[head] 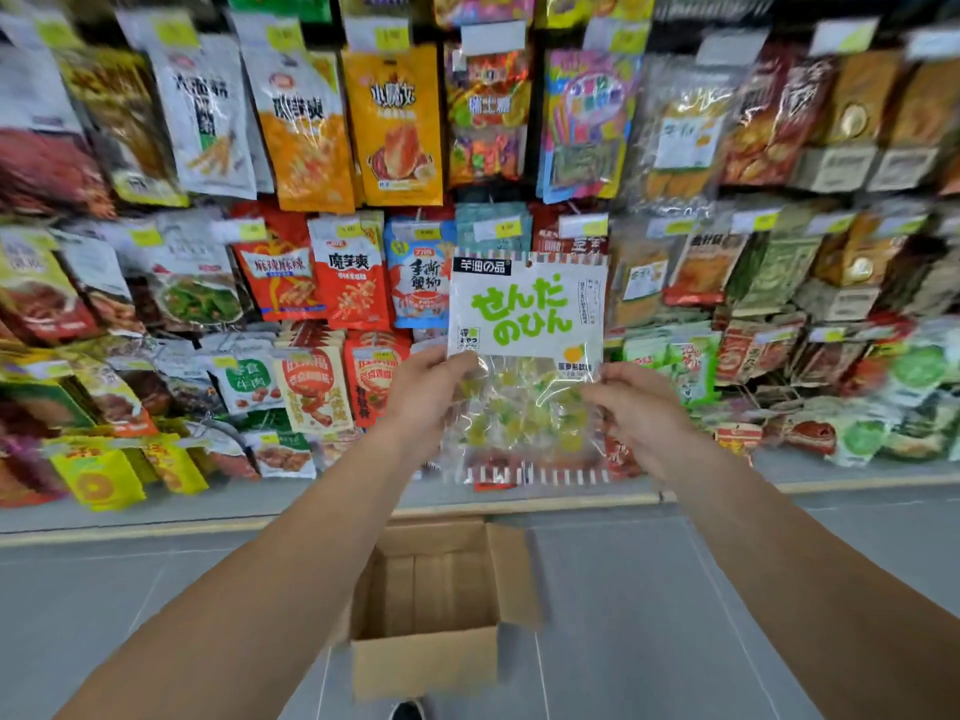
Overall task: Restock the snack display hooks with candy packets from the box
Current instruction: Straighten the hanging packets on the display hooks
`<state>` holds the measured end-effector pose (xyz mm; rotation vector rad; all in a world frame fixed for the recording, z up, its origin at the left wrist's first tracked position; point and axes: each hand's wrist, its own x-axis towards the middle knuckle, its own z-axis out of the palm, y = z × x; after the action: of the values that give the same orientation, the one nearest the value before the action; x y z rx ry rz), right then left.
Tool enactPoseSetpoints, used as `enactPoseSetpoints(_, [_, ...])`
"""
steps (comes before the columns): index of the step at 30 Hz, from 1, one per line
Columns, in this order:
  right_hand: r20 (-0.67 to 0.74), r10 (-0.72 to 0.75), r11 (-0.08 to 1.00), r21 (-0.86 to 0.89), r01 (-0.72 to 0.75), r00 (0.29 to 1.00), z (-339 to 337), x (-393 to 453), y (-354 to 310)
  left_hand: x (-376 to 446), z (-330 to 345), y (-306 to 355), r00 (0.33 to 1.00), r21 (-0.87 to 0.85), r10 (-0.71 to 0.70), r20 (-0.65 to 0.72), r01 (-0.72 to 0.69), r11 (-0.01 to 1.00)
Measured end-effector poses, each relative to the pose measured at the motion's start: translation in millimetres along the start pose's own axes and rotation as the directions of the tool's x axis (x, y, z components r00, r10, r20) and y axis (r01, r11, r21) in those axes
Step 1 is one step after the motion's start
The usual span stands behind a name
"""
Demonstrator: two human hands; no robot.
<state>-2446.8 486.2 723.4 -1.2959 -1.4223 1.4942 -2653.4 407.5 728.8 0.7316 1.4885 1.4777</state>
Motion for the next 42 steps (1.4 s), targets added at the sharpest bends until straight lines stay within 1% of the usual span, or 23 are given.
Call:
enactPoseSetpoints(2, [-0.009,-0.059,0.998,0.016,0.059,0.998,-21,-3,-27,-5,23,31,0.998,-0.013,0.066,0.021,-0.065,0.998])
enactPoseSetpoints(5, [-0.053,-0.133,0.989,0.062,0.136,0.99,-47,5,-66,1,54,73,0.987,0.016,0.16,0.03,-0.16,0.987])
enactPoseSetpoints(7, [-0.06,-0.18,0.982,0.055,0.183,0.982,-60,12,-90,9,73,99,0.975,0.023,0.219,0.044,-0.22,0.975])
enactPoseSetpoints(10, [-0.078,-0.251,0.966,0.035,0.254,0.965,-79,30,-125,26,99,132,0.96,0.019,0.273,0.062,-0.275,0.961])
enactPoseSetpoints(13, [-0.097,-0.328,0.945,-0.03,0.326,0.94,-97,59,-159,52,127,166,0.937,-0.036,0.34,0.084,-0.338,0.94])
enactPoseSetpoints(17, [-0.115,-0.357,0.933,-0.093,0.348,0.927,-111,104,-190,100,157,201,0.904,0.008,0.418,0.086,-0.42,0.907])
enactPoseSetpoints(22, [-0.086,-0.38,0.917,-0.161,0.364,0.921,-123,162,-226,158,181,238,0.87,0.057,0.466,0.16,-0.479,0.876])
enactPoseSetpoints(25, [-0.108,-0.429,0.89,-0.218,0.4,0.897,-132,196,-249,192,197,264,0.855,0.04,0.492,0.162,-0.504,0.863])
enactPoseSetpoints(28, [-0.151,-0.483,0.857,-0.283,0.431,0.863,-144,230,-275,217,214,288,0.864,0.058,0.482,0.145,-0.494,0.867])
enactPoseSetpoints(32, [-0.162,-0.597,0.762,-0.421,0.492,0.786,-165,270,-314,251,238,312,0.857,0.126,0.502,0.118,-0.515,0.848])
enactPoseSetpoints(35, [-0.148,-0.707,0.644,-0.54,0.542,0.692,-183,296,-349,277,258,326,0.836,0.193,0.542,0.088,-0.548,0.814])
enactPoseSetpoints(37, [-0.115,-0.751,0.575,-0.599,0.557,0.65,-195,313,-372,300,271,333,0.821,0.221,0.568,0.058,-0.565,0.795])
enactPoseSetpoints(39, [-0.068,-0.8,0.478,-0.673,0.565,0.596,-207,331,-397,343,282,339,0.798,0.238,0.601,0.037,-0.591,0.771])
enactPoseSetpoints(42, [0.044,-0.869,0.281,-0.775,0.566,0.493,-229,357,-437,371,306,350,0.784,0.271,0.62,-0.027,-0.591,0.76])
